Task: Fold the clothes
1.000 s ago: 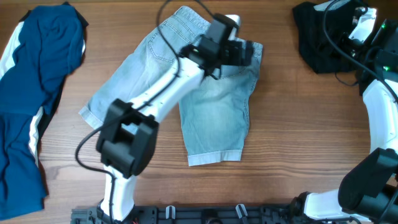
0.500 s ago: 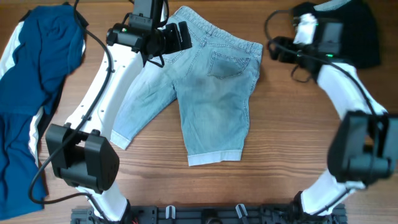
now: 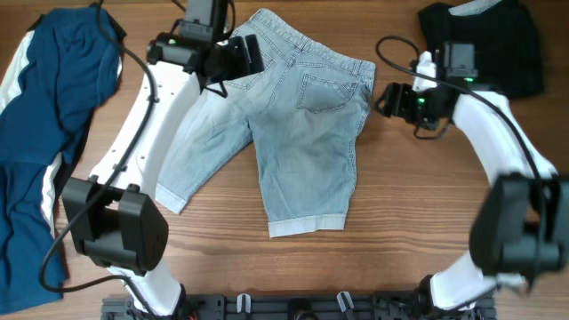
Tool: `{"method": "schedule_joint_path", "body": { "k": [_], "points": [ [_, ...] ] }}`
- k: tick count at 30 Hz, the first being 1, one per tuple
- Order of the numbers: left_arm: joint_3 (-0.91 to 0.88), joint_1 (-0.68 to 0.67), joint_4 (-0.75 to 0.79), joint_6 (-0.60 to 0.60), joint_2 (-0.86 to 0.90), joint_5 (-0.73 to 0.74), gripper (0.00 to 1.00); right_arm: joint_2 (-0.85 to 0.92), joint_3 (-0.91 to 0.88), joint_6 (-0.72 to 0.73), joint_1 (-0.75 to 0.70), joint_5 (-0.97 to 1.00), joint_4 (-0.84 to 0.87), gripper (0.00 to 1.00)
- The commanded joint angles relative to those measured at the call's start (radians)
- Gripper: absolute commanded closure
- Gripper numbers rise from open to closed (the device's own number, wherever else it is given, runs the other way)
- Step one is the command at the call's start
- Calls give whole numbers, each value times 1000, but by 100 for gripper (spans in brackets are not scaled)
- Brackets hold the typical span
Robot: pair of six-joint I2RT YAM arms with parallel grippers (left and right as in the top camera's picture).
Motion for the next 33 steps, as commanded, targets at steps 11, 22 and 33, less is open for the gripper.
{"method": "schedule_joint_path", "body": {
  "k": [11,22,33],
  "points": [
    [2,155,-48,5,2,-24,0,-72,-188,-66,277,-2,-254,23],
    [2,155,-71,5,2,-24,1,-62,-367,71,398,143,-34,52],
    [2,155,-92,5,2,-24,0,-59,-394,89,398,108,-19,94]
  ]
}}
